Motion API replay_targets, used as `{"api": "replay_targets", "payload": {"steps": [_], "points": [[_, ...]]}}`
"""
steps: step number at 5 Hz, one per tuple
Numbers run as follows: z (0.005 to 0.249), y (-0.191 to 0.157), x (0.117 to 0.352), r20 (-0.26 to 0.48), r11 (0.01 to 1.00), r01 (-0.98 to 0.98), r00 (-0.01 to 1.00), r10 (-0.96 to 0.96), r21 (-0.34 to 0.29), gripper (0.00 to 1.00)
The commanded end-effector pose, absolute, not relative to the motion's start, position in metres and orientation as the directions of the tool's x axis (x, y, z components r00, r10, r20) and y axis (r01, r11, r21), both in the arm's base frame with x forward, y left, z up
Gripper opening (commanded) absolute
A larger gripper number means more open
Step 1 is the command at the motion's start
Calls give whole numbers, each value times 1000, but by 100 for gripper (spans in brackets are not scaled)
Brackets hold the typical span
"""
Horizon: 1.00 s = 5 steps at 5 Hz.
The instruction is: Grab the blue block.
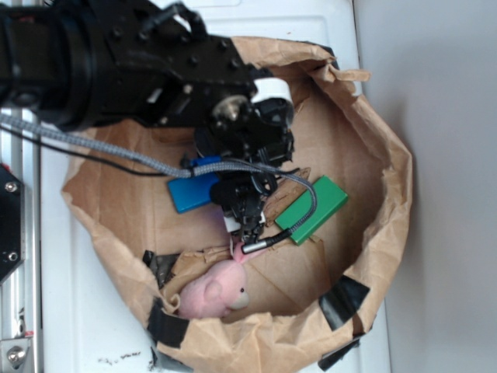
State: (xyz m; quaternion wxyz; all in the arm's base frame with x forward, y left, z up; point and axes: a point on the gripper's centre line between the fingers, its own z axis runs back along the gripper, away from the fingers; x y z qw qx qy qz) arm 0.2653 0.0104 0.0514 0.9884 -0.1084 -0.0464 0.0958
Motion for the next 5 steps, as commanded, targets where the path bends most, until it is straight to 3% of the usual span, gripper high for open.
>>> {"api": "replay_targets", "payload": {"steps": [1, 3, 5], "points": [[76, 29, 277, 131, 959, -171, 970, 204, -226, 100], [75, 57, 275, 136, 964, -151, 974, 183, -220, 100], [49, 57, 265, 159, 973, -127, 974, 159, -194, 100]]}}
